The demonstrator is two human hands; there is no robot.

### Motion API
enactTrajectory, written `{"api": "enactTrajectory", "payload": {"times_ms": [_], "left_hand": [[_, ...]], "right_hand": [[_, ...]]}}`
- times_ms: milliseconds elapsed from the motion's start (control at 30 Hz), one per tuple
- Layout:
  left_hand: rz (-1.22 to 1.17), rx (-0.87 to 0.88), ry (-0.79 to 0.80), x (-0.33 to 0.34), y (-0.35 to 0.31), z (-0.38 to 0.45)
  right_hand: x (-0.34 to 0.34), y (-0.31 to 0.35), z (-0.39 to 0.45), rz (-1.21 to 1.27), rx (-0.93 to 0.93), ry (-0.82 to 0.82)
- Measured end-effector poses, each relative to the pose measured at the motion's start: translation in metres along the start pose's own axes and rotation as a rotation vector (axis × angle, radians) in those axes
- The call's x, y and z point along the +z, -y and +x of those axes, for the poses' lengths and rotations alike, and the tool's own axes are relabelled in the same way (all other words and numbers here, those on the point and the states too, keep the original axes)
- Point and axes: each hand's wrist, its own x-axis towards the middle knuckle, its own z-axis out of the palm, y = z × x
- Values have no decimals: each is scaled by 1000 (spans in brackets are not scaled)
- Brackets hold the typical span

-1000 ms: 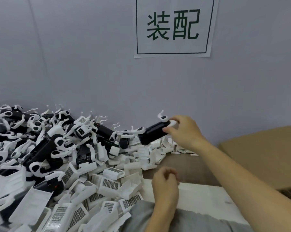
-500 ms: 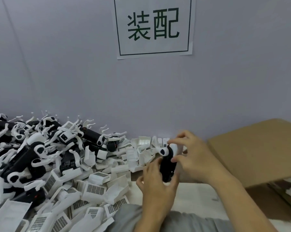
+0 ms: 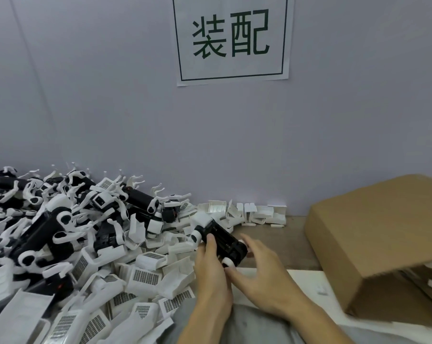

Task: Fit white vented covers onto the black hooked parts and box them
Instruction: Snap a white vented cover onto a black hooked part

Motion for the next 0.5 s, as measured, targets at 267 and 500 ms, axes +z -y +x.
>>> {"api": "enactTrajectory", "payload": {"times_ms": [267, 500], "left_hand": [[199, 121, 203, 1, 9, -7], [292, 240, 197, -1, 11, -4]], "right_hand": [[-3, -1, 4, 158, 42, -80], [-2, -4, 4, 186, 53, 13]]}}
